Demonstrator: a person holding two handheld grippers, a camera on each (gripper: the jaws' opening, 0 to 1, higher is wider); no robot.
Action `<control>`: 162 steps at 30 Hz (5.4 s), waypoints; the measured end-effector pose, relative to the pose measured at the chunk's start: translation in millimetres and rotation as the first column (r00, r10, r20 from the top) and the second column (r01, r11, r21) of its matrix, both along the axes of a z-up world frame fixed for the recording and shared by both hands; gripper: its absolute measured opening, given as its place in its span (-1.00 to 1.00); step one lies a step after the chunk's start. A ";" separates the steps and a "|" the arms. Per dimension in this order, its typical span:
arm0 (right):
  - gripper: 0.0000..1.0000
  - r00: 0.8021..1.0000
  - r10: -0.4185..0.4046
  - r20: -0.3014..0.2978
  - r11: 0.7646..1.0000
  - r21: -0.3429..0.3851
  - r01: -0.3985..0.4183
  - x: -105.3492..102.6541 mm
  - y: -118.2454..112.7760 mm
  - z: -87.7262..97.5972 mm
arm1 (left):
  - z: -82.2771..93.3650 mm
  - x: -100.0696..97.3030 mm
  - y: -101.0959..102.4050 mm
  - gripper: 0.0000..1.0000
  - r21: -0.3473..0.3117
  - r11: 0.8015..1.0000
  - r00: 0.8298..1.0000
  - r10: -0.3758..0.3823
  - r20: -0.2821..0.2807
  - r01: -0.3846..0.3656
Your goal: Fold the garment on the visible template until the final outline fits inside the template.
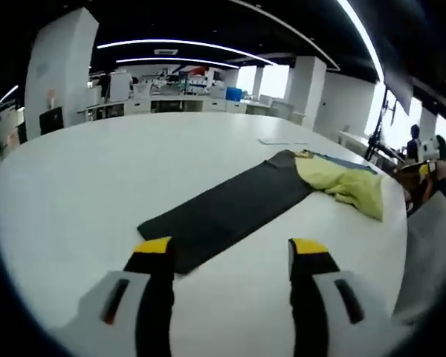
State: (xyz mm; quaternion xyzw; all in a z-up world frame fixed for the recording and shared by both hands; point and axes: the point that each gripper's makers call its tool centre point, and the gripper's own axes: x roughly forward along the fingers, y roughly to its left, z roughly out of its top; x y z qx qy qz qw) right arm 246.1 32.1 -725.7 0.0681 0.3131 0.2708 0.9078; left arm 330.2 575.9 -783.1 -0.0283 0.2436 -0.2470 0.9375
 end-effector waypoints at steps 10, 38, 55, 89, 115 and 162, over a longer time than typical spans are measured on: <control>0.91 1.000 0.009 0.021 1.000 -0.016 -0.009 5.1 -4.6 -1.6 | 30.7 -16.4 -64.3 0.40 -0.061 0.988 0.990 -0.139 0.039 0.141; 0.78 0.976 0.212 0.057 0.977 -0.014 -0.212 35.3 -33.2 -16.4 | 73.6 -58.3 -194.6 0.32 -0.052 0.986 0.983 -0.152 0.105 0.158; 0.75 0.954 0.285 0.095 0.958 0.017 -0.288 64.0 -28.6 -25.2 | 72.7 -61.8 -222.6 0.29 -0.043 0.994 0.986 -0.096 0.137 0.103; -1.00 0.827 0.553 0.101 0.802 -0.335 -0.495 95.1 58.5 -71.2 | 56.4 -94.0 -247.9 0.26 -0.112 0.990 0.992 -0.072 0.102 0.083; -1.00 0.734 0.679 -0.024 0.643 -0.463 -0.610 178.2 108.6 -55.8 | 53.0 -86.9 -247.6 0.19 -0.124 0.988 0.993 -0.077 0.094 0.088; 0.92 0.827 0.563 -0.004 0.787 -0.304 -0.537 185.5 80.9 -64.7 | 47.9 -77.1 -255.6 0.18 -0.118 0.982 0.987 -0.141 0.071 0.149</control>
